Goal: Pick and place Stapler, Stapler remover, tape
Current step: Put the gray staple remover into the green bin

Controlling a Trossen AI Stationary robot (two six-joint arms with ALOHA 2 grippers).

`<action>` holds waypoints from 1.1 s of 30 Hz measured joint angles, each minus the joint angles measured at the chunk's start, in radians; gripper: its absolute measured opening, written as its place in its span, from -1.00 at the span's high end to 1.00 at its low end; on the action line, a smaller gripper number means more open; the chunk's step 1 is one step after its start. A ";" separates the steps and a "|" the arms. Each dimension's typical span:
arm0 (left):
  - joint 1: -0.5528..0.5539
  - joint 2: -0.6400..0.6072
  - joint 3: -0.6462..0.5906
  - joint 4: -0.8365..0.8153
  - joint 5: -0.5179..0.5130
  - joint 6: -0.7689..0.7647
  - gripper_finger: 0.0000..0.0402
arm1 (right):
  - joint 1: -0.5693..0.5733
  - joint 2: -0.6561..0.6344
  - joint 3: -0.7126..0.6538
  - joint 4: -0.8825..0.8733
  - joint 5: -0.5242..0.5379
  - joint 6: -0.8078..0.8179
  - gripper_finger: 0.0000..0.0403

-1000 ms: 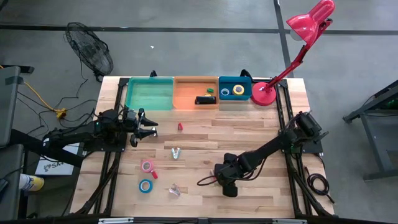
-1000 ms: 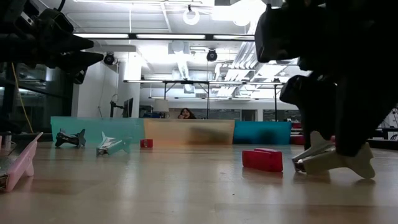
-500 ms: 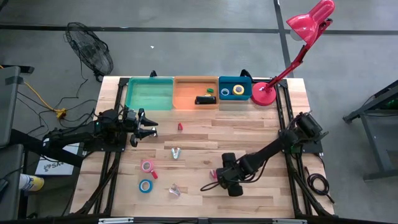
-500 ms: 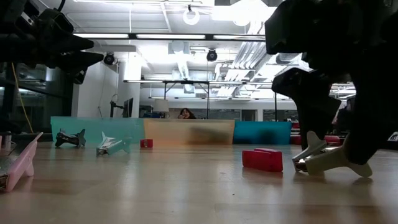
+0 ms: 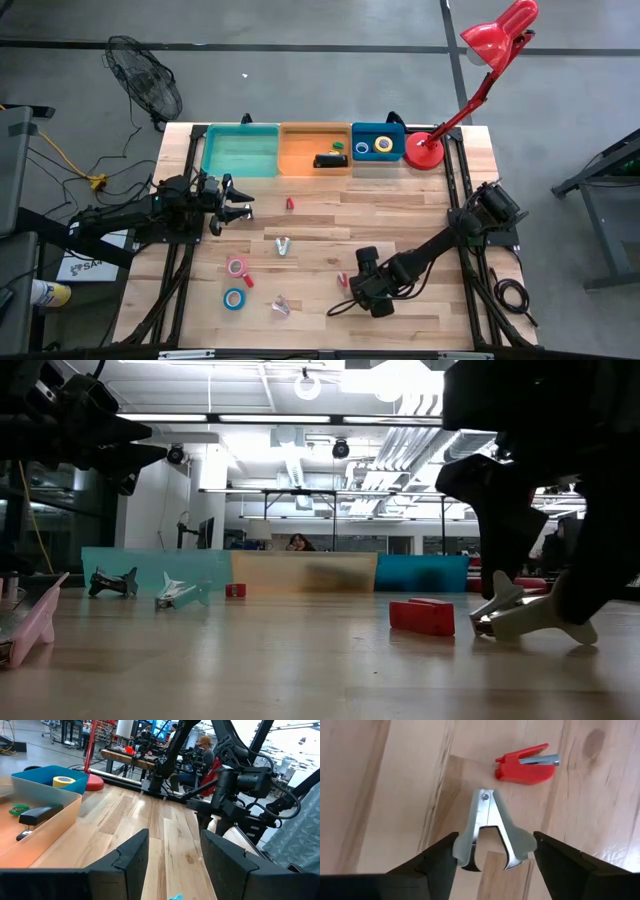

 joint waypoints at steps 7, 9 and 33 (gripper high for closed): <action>0.000 0.000 0.000 0.000 0.000 0.000 0.12 | 0.000 0.000 0.000 0.001 -0.006 -0.009 0.00; 0.000 0.000 0.000 0.000 0.000 0.000 0.12 | 0.000 0.000 0.000 0.000 -0.009 -0.009 0.05; 0.000 0.000 0.000 0.000 -0.015 0.095 0.12 | -0.008 -0.005 0.000 -0.020 -0.005 0.006 0.58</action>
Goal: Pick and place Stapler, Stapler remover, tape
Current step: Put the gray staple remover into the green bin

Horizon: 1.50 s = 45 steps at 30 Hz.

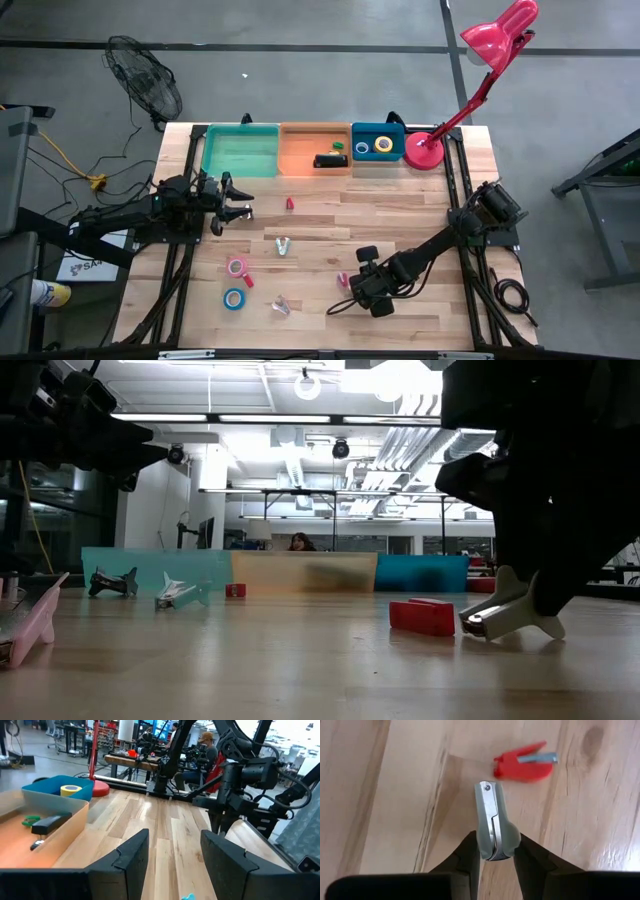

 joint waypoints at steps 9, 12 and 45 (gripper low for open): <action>0.000 0.004 -0.002 0.020 -0.023 0.025 0.12 | -0.022 -0.075 -0.002 -0.179 0.094 0.059 0.58; 0.000 0.017 -0.003 0.021 -0.033 0.053 0.12 | -0.042 -0.108 -0.002 -0.206 0.194 0.046 0.58; 0.000 0.428 -0.002 0.411 -0.097 0.348 0.11 | -0.496 -0.133 0.000 0.599 0.130 -0.566 0.58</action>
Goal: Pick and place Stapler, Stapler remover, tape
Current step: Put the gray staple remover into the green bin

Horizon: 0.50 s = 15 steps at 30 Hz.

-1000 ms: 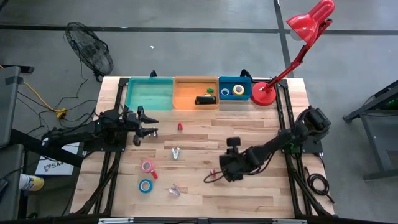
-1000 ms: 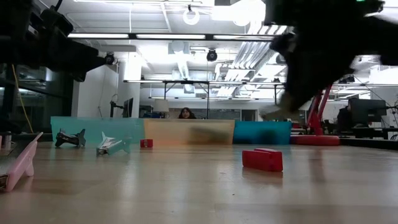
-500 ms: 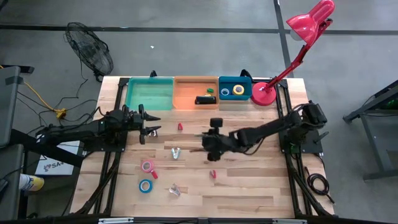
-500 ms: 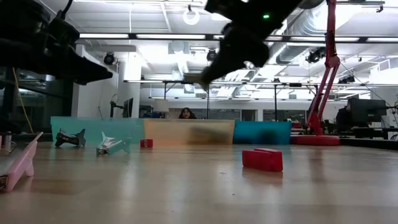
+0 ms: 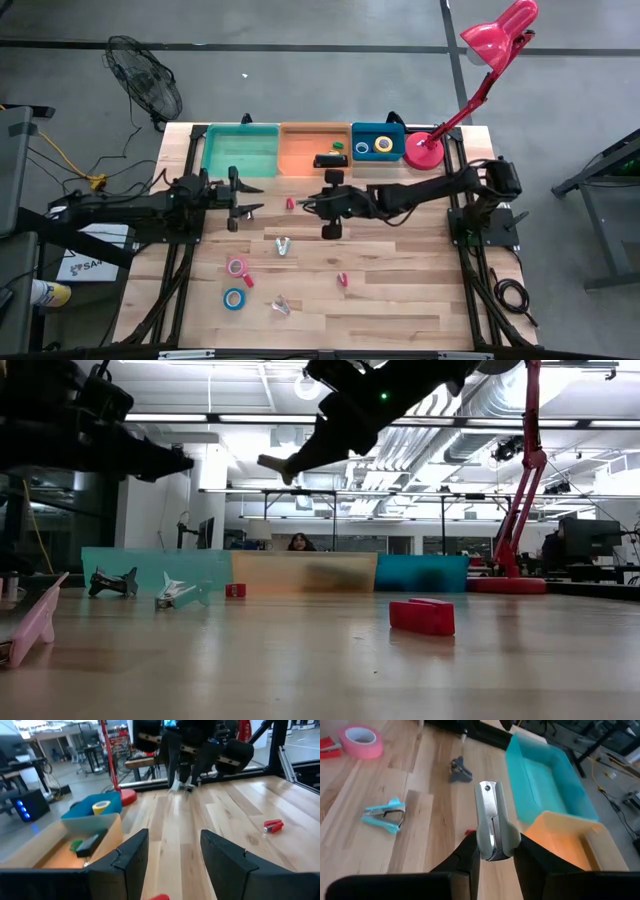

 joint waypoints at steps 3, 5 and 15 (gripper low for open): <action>0.000 0.056 0.001 0.076 -0.004 0.004 0.05 | -0.021 0.015 0.001 0.031 -0.029 -0.023 0.58; 0.000 0.099 0.001 0.126 -0.009 0.008 -0.02 | -0.034 0.035 0.001 0.064 -0.051 -0.032 0.58; 0.000 0.302 0.031 0.248 -0.061 0.011 -0.29 | -0.078 0.078 0.000 0.145 -0.089 -0.032 0.58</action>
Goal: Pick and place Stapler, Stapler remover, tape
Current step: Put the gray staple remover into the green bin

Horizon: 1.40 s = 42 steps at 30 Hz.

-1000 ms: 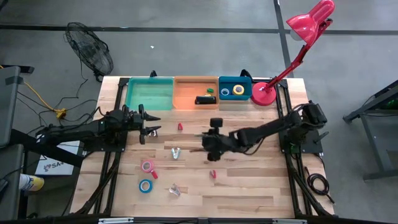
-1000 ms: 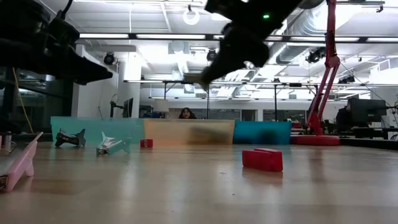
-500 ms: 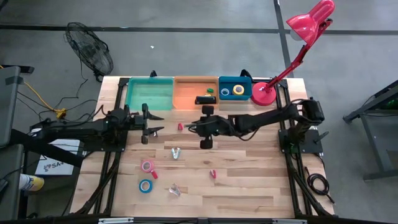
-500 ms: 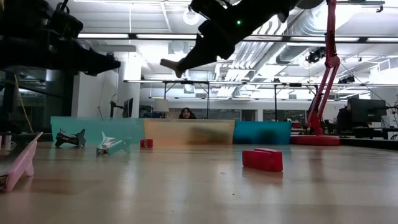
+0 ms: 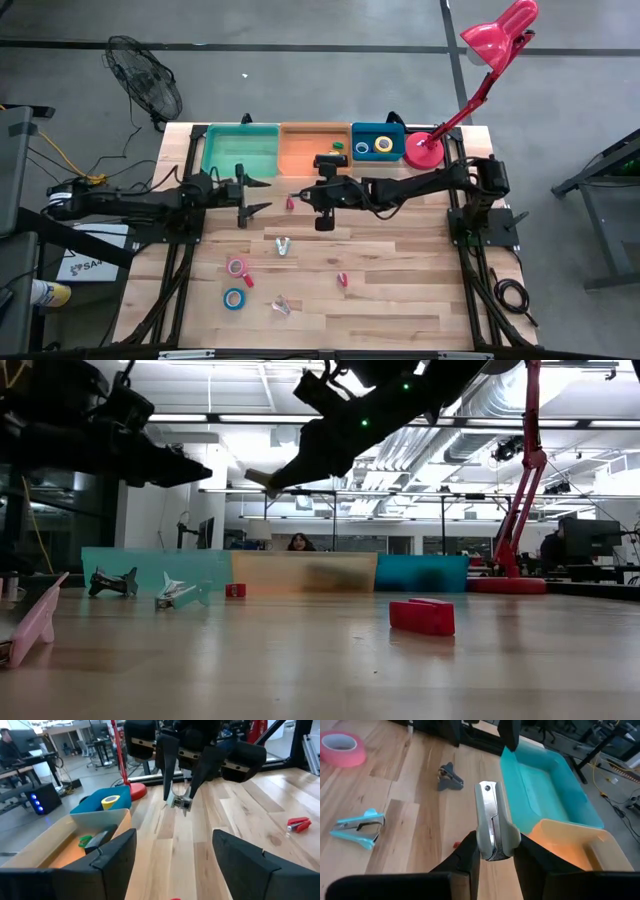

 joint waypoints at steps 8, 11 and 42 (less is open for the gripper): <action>0.000 0.169 0.106 0.002 -0.008 0.027 -0.29 | -0.023 0.000 0.000 0.013 -0.034 0.007 0.58; 0.000 0.224 0.143 -0.001 -0.008 0.028 -0.29 | -0.023 0.000 0.000 0.018 -0.038 0.005 0.58; -0.022 0.485 0.313 -0.007 0.033 0.022 -0.10 | -0.022 0.000 0.000 0.001 -0.039 0.006 0.58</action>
